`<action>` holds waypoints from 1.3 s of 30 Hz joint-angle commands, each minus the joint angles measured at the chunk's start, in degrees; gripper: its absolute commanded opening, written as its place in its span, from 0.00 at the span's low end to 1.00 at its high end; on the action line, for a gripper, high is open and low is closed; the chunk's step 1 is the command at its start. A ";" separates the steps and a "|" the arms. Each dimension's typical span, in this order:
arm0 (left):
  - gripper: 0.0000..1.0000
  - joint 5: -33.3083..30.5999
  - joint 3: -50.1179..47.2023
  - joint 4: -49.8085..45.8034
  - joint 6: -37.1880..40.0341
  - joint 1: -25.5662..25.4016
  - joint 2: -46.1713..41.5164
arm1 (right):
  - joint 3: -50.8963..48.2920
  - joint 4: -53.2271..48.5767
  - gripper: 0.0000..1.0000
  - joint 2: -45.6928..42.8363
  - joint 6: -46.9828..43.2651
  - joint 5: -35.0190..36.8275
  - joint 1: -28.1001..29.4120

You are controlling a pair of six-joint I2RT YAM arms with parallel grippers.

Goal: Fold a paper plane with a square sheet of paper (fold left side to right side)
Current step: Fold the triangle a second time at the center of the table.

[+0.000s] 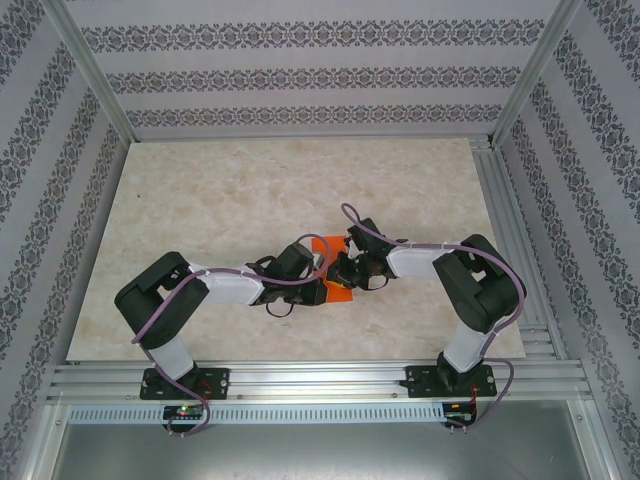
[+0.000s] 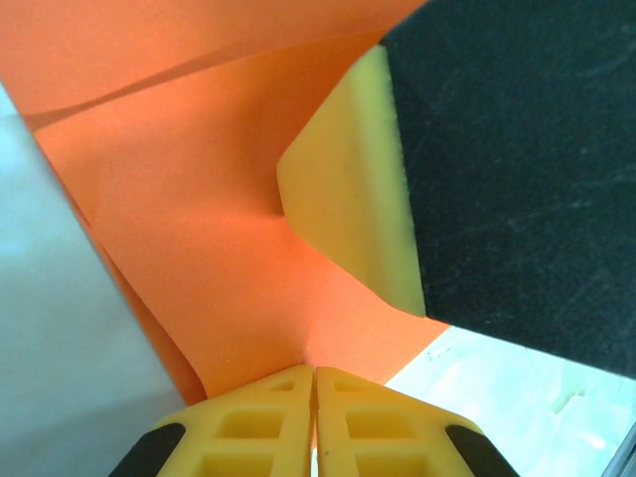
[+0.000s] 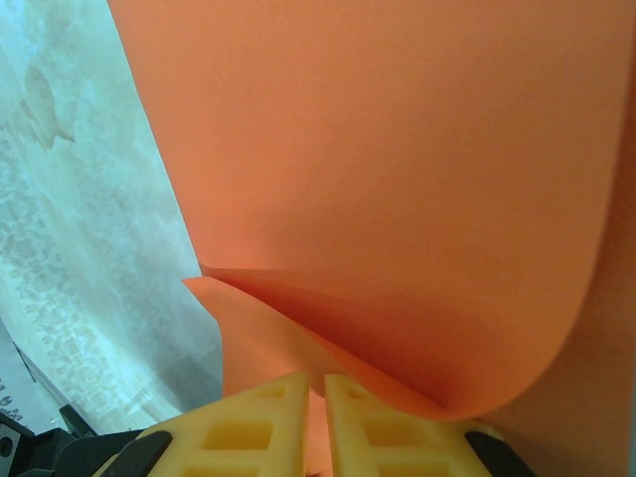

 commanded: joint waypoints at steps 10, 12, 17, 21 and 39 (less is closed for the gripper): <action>0.10 -1.58 -2.77 -1.87 0.35 -0.83 1.16 | -2.05 -0.14 0.15 -6.28 -0.82 0.46 -0.38; 0.10 -1.59 -2.42 -1.86 0.35 -1.05 1.34 | -2.63 0.04 0.14 -6.51 -0.05 0.28 0.13; 0.10 -1.72 -1.94 -1.87 0.50 -1.45 1.60 | -4.38 3.44 0.14 -4.99 2.96 -0.25 1.83; 0.10 -1.77 -1.68 -2.11 0.60 -1.58 1.69 | -4.13 4.96 0.14 -2.79 3.37 0.37 1.97; 0.09 -2.18 -1.67 -2.82 0.74 -1.67 1.59 | -1.00 3.44 0.14 -1.22 1.02 0.85 1.02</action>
